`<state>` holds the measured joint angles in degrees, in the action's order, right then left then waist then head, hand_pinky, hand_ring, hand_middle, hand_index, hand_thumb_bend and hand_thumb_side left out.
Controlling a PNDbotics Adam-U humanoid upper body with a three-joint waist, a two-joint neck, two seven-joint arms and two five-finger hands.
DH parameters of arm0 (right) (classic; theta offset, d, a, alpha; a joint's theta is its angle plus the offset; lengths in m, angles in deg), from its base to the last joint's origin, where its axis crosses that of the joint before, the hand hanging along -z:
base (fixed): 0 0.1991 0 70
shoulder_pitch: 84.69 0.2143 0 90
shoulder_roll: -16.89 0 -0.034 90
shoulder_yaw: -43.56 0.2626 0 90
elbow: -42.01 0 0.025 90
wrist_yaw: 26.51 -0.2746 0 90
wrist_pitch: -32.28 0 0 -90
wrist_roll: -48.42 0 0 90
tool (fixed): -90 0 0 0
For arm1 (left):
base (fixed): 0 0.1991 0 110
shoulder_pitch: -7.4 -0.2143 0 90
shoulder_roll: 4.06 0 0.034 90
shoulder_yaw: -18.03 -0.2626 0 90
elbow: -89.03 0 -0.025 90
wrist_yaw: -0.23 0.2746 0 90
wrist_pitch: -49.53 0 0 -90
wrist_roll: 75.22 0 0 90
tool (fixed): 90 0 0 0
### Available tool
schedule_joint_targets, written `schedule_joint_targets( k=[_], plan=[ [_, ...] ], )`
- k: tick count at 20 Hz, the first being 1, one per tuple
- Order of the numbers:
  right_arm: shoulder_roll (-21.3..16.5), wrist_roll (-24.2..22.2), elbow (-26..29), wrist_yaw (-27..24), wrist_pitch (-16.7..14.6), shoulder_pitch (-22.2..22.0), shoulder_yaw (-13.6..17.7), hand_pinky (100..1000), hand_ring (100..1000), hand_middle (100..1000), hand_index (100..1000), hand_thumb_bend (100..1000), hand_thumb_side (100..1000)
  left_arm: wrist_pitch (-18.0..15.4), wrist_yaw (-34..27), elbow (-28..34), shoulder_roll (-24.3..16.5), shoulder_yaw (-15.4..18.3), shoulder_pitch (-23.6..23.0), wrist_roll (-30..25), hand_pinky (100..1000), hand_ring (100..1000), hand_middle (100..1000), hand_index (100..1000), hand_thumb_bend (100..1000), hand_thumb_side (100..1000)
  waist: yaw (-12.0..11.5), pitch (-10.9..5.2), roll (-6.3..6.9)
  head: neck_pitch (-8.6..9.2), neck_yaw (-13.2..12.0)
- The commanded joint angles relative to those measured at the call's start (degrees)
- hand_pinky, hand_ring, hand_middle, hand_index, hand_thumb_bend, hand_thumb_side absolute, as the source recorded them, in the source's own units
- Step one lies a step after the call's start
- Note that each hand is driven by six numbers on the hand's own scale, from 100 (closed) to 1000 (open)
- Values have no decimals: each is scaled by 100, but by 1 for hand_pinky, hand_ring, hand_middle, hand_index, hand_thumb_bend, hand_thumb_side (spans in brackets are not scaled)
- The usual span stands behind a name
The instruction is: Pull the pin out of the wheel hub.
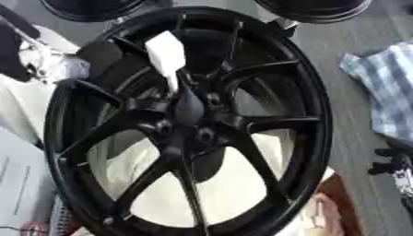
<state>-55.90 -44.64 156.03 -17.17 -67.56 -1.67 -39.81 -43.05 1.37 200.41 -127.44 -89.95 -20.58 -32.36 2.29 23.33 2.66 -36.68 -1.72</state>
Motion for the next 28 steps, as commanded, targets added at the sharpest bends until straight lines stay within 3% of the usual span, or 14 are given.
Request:
schedule_joint_targets(
  k=[1, 7, 8, 12, 14, 23, 28],
  plan=[
    [-41, -2, 57, 62, 37, 40, -28, 735, 533, 667, 815, 100, 677, 73, 21, -198, -47, 49, 129, -215, 875, 847, 814, 907, 100, 264, 22, -58, 26, 106, -85],
    [-60, -33, 57, 135, 85, 133, -91, 735, 533, 667, 814, 100, 693, 144, 94, -522, -3, -44, 178, -477, 880, 852, 815, 899, 100, 367, 81, 86, 87, 172, -189],
    [-62, -42, 57, 148, 89, 147, -101, 735, 533, 667, 814, 100, 696, 152, 111, -572, -4, -79, 175, -479, 882, 855, 819, 899, 100, 430, 86, 106, 95, 188, -218],
    [-26, -52, 57, 192, 123, 183, -120, 735, 534, 667, 813, 100, 711, 168, 132, -731, 2, -181, 183, -482, 888, 864, 823, 904, 100, 536, 103, 169, 105, 242, -291],
    [6, -48, 57, 217, 157, 196, -125, 735, 534, 667, 813, 100, 720, 150, 171, -779, 15, -190, 195, -482, 891, 878, 832, 912, 100, 549, 102, 199, 101, 242, -313],
    [117, -82, 57, 281, 315, 250, -170, 734, 531, 665, 812, 100, 760, -184, -67, -742, 98, -44, 301, -482, 929, 925, 841, 914, 100, 398, 98, 288, 80, 286, -351],
    [160, -87, 57, 310, 383, 275, -175, 734, 530, 662, 811, 100, 783, -300, -65, -758, 92, -42, 286, -482, 938, 931, 835, 920, 100, 263, 105, 320, 93, 298, -358]
  ],
)
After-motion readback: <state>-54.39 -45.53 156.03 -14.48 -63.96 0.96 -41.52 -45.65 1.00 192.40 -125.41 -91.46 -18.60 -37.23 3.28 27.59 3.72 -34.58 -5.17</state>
